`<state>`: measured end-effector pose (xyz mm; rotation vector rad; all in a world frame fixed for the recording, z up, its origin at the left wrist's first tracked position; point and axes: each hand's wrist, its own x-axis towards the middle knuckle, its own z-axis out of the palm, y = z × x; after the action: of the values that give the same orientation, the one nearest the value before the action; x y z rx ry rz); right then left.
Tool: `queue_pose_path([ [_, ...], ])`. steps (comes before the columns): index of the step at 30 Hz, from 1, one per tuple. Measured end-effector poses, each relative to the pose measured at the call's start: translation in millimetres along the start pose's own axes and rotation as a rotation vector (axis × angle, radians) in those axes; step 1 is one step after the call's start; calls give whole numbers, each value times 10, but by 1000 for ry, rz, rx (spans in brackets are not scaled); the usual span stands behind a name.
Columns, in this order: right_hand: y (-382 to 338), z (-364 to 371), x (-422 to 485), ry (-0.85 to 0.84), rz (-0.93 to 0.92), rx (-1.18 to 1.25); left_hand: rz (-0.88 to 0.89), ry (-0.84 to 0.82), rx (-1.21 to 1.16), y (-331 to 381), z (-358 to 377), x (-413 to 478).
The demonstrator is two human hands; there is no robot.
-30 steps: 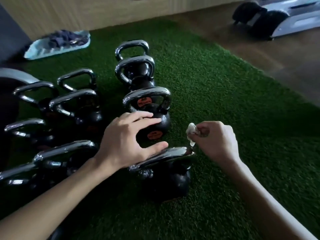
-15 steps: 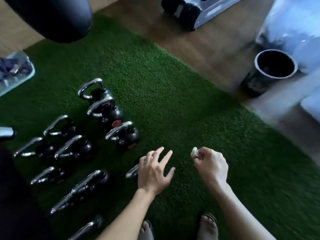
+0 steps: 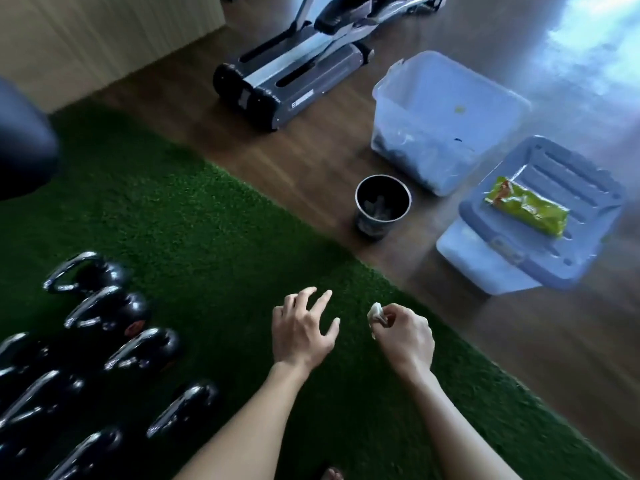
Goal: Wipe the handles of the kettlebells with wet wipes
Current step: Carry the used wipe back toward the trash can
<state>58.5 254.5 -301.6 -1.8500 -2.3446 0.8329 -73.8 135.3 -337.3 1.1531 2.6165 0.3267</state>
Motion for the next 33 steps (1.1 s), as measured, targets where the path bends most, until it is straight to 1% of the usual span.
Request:
queue_pose_path([
  [3,-54,-306,504,8,26,-12,10,-3,-25,424,-87,500],
  [7,-175,-511,1280,7,57,-23,2,-18,-48,757,-76,1286],
  [11,-315,-577,2132,10,88,-36,-26,-33,-65,974,83,2121],
  [18,-514,-504,3599,-88,72,-85,-127,-32,-81,1406,486,3341],
  [21,-529,-287,4265,-196,107,-66,-142,-34,-77,1551,814,3768],
  [26,-323,429,5391,-378,137,-85,-251,-52,-58,1584,1637,4413],
  [30,-105,1107,6044,-469,138,-131,-378,-72,-56,1528,2276,4817],
  [33,-52,1479,6369,-532,120,-155,-426,-111,-45,1523,2596,5030],
])
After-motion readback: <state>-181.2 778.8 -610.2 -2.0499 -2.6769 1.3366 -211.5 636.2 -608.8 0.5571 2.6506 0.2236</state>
